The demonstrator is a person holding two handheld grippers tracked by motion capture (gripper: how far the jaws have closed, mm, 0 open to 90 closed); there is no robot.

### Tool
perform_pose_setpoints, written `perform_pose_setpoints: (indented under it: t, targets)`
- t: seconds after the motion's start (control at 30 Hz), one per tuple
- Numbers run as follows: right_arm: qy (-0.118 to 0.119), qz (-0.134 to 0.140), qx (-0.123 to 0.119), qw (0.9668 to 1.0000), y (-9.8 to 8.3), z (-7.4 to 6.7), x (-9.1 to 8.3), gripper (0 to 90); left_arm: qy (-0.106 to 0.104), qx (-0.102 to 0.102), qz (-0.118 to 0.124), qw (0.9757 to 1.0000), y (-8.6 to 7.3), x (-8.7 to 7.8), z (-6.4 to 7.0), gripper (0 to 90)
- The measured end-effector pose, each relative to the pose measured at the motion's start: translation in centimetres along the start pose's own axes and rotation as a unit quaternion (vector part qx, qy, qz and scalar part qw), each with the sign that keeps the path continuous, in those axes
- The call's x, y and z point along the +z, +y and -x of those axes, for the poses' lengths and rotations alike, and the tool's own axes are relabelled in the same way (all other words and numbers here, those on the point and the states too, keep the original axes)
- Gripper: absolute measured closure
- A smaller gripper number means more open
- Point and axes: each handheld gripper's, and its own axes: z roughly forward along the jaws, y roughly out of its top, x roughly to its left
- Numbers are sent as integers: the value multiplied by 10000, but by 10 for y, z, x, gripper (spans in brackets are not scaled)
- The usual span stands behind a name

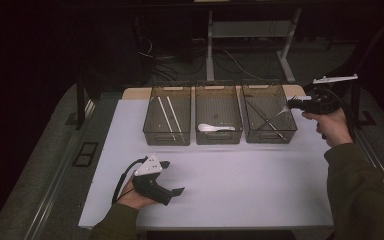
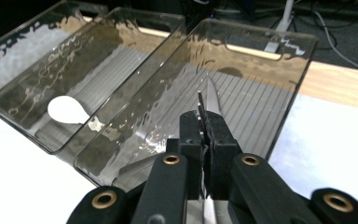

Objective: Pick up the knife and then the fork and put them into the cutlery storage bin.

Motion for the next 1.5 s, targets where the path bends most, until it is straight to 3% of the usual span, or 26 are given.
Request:
perform_pose_setpoints:
  t: [0.27,0.43,0.77,1.1,1.23,1.5]
  targets:
    - [92,-401,-125,9991,4,-7,19,868,-24,42,21,10000,1,1,0,0]
    - [115,-424,-37,9990,5,-6,23,868,-43,28,8,10000,1,1,0,0]
    - [-231,-226,251,9992,8,6,43,847,-85,43,-19,10000,2,3,1,0]
    - [-695,-287,282,9968,2,19,69,784,-150,34,-39,9999,2,5,2,0]
    - [-713,-401,210,9964,-1,19,76,635,-138,42,-14,9999,2,5,2,0]
    - [-947,-96,73,9954,2,19,73,406,-165,41,-42,9998,2,5,2,0]
